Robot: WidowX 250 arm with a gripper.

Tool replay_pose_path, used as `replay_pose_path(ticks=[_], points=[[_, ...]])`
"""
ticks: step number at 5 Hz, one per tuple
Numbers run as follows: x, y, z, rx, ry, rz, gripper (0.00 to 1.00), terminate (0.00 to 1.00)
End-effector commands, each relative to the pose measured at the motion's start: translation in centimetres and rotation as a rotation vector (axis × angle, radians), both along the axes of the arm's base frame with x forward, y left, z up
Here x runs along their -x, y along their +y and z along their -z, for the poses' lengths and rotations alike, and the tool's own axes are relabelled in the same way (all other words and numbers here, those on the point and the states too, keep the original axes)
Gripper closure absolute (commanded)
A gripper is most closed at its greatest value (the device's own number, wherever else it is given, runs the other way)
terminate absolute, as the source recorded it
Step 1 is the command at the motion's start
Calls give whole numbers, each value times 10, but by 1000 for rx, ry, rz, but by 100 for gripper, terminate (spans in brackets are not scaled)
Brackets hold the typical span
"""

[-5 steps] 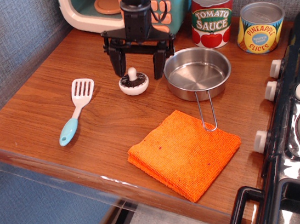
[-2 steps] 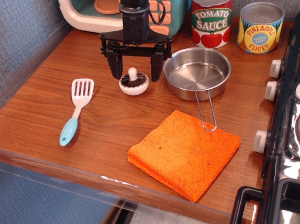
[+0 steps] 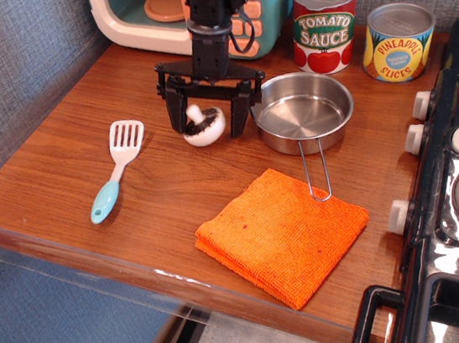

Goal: Put the drain cover on top of the orange cloth

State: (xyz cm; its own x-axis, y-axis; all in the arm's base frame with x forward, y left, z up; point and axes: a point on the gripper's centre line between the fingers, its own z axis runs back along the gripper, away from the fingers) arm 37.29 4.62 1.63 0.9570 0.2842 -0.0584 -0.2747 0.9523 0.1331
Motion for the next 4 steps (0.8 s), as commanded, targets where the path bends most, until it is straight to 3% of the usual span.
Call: replay_pose_path(ticks=[1,2,3,4], points=[[-6,3,-15,-9,-31,-1,0,0],[-4,3,-15,-16,-36,-15,100,0],[-5,0,-23,-24,-50,6,100,0],[-4,-15,-59,-59,-124,57,100,0]])
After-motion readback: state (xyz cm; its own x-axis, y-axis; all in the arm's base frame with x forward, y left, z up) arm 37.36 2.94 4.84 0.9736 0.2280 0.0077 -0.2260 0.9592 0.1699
